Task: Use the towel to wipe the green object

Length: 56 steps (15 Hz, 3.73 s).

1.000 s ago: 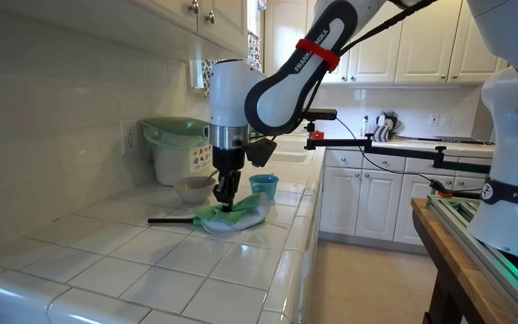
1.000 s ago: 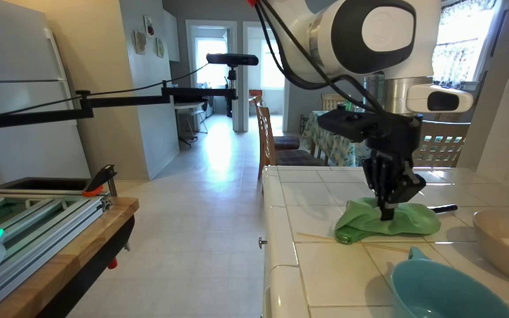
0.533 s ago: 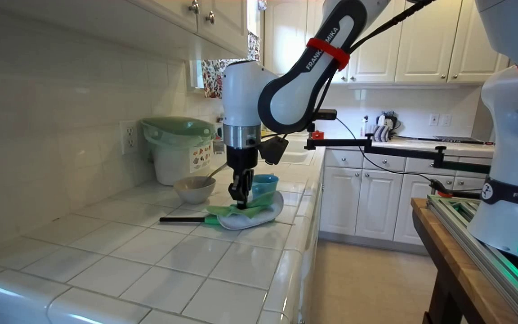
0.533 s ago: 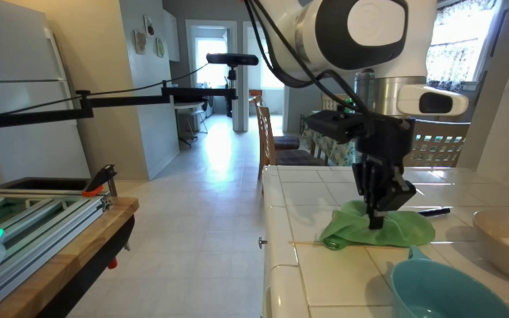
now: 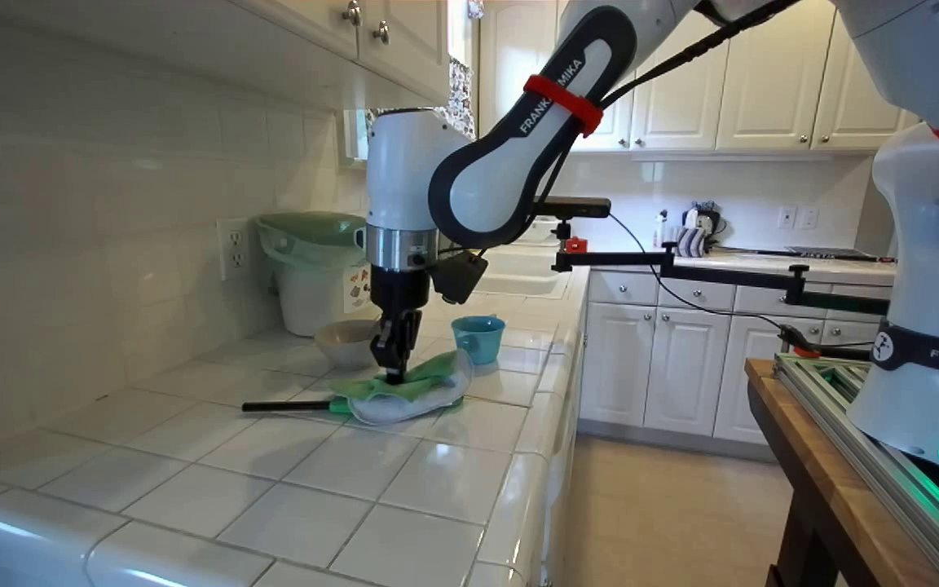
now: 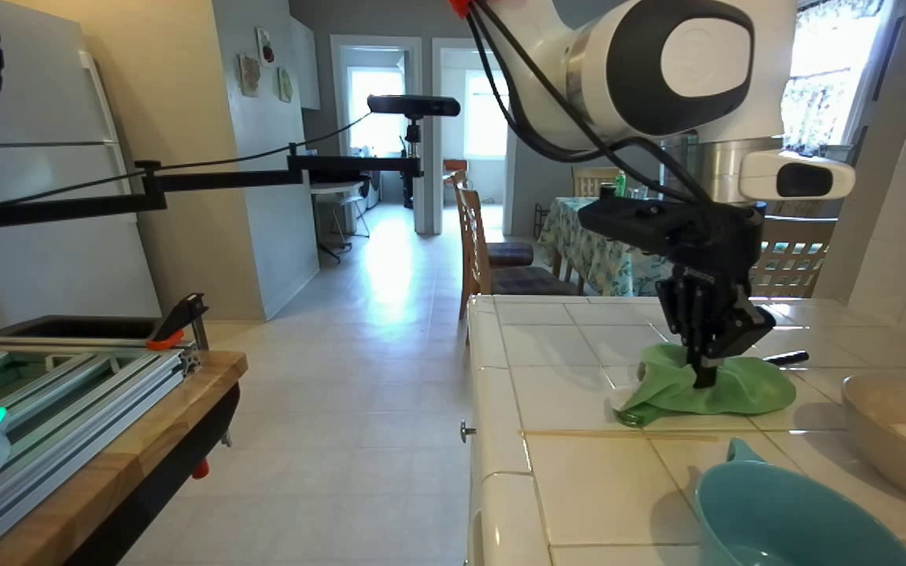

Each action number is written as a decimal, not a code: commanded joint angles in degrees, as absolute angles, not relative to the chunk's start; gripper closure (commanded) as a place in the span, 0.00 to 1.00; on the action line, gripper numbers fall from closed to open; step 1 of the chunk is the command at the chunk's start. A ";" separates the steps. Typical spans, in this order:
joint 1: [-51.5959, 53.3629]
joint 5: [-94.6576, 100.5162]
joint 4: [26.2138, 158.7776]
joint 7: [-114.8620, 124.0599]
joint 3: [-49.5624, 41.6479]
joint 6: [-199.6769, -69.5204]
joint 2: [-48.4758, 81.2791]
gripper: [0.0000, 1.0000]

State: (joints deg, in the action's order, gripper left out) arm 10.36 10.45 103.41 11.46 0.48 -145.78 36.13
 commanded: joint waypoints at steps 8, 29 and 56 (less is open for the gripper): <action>9.76 9.35 102.46 9.16 0.19 -144.97 36.64 0.99; 9.46 9.42 97.08 6.28 0.50 -143.47 39.08 0.99; 10.35 5.74 106.98 3.53 7.29 -148.21 26.31 0.99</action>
